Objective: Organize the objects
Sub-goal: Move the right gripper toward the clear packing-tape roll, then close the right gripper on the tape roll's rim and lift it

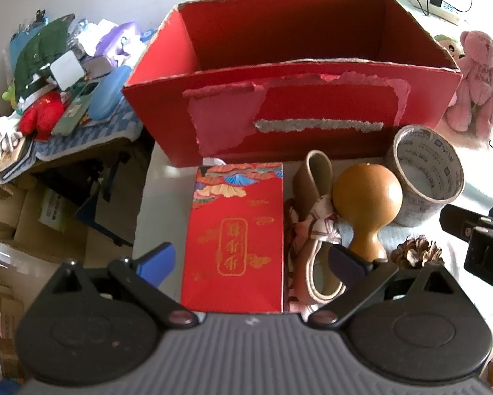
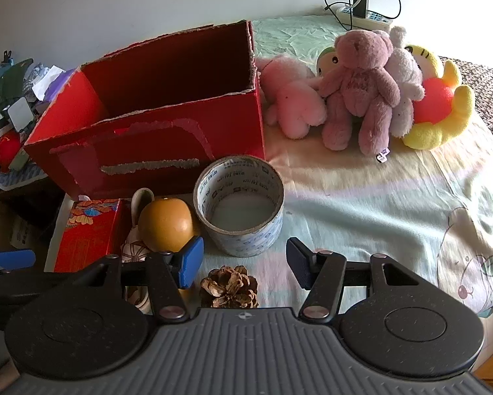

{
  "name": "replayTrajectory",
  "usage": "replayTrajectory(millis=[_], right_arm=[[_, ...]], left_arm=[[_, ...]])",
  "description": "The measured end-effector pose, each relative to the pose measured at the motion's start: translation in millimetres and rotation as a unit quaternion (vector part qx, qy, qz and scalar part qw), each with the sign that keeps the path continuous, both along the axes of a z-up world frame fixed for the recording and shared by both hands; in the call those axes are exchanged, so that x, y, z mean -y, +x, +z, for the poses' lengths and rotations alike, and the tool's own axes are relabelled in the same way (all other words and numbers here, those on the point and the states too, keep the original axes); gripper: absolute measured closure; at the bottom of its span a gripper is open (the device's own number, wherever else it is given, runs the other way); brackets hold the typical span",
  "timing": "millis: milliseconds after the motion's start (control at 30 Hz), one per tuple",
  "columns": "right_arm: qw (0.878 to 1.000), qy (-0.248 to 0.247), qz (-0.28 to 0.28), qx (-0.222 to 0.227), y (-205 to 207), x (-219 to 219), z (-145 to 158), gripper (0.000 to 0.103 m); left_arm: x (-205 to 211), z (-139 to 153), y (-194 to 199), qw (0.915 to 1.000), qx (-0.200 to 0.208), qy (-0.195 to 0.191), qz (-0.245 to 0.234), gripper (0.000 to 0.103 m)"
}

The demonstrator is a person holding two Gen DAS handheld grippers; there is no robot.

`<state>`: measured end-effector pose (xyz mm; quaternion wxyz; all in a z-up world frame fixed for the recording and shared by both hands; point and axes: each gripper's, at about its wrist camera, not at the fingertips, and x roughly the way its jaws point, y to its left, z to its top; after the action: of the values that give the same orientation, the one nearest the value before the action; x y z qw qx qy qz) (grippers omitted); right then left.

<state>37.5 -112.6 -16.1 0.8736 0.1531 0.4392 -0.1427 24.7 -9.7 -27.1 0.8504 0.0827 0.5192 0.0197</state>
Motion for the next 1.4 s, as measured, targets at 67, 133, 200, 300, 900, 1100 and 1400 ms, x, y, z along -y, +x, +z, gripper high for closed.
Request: replayTrajectory(millis=[67, 133, 200, 300, 900, 1100, 1400], right_arm=[[1.000, 0.000, -0.003, 0.001, 0, 1, 0, 0.044], [1.000, 0.001, -0.006, 0.002, 0, 2, 0, 0.044], [1.000, 0.003, -0.011, 0.004, 0, 5, 0, 0.044], [1.000, 0.005, -0.018, 0.007, -1, 7, 0, 0.044], [0.998, 0.046, 0.042, 0.013, 33, 52, -12, 0.060], [0.998, 0.041, 0.051, -0.007, 49, 66, -22, 0.062], [0.995, 0.061, 0.075, -0.026, 59, 79, -31, 0.075]], left_arm=[[2, 0, 2, 1.0000, 0.000, 0.000, -0.003, 0.003], [3, 0, 3, 1.0000, 0.000, 0.001, -0.005, 0.003], [3, 1, 4, 1.0000, 0.000, 0.000, -0.008, 0.003], [5, 1, 6, 0.9999, 0.002, 0.000, -0.013, 0.003], [32, 17, 35, 0.9992, 0.018, -0.032, -0.014, 0.005], [42, 20, 47, 0.9972, 0.012, -0.072, -0.018, 0.017], [68, 12, 65, 0.9961, 0.000, -0.075, -0.046, 0.034]])
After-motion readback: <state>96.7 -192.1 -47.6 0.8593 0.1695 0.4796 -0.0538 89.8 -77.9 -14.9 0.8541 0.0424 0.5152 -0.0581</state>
